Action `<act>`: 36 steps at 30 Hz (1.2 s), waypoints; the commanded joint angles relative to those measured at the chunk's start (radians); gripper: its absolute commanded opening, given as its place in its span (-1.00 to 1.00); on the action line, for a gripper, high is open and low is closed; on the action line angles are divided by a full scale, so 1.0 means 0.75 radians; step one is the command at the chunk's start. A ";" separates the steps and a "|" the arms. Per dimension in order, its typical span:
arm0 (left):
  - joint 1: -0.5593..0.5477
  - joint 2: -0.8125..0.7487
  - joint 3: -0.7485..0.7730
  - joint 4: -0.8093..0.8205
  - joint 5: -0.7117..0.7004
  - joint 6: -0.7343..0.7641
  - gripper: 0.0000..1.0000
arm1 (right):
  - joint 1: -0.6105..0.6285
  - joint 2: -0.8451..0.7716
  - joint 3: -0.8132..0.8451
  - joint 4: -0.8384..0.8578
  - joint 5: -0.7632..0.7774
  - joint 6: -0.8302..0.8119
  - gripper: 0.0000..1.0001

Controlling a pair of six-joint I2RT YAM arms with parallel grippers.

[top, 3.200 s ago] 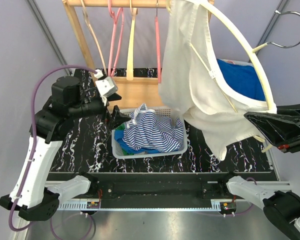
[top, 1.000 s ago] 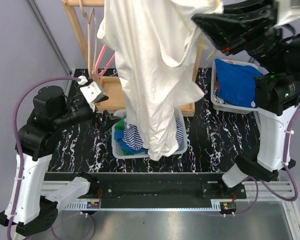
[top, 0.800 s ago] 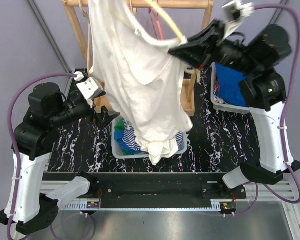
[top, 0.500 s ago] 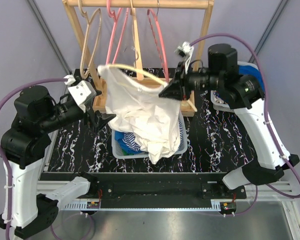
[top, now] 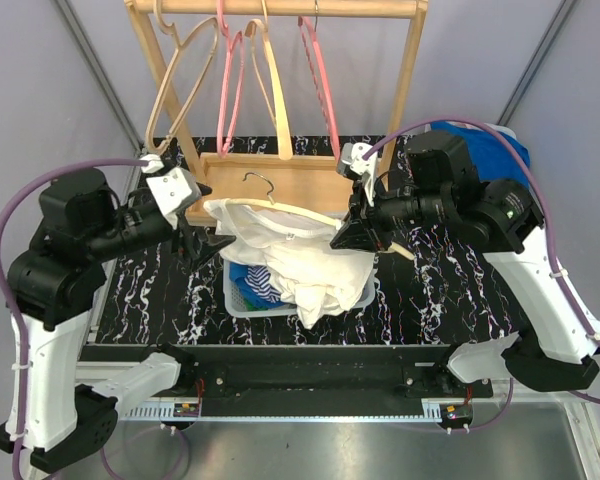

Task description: Remove the tank top from the hanger

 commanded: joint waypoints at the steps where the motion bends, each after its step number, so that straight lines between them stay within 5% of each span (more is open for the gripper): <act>1: -0.004 0.008 -0.135 0.063 0.119 0.024 0.98 | 0.012 -0.003 0.068 0.095 -0.078 -0.032 -1.00; 21: -0.010 0.041 -0.021 0.086 0.101 0.034 0.98 | 0.016 -0.002 -0.085 0.226 -0.293 0.050 -1.00; 36: -0.010 0.023 -0.193 0.104 0.176 0.112 0.98 | 0.020 0.036 0.007 0.279 -0.426 0.082 -1.00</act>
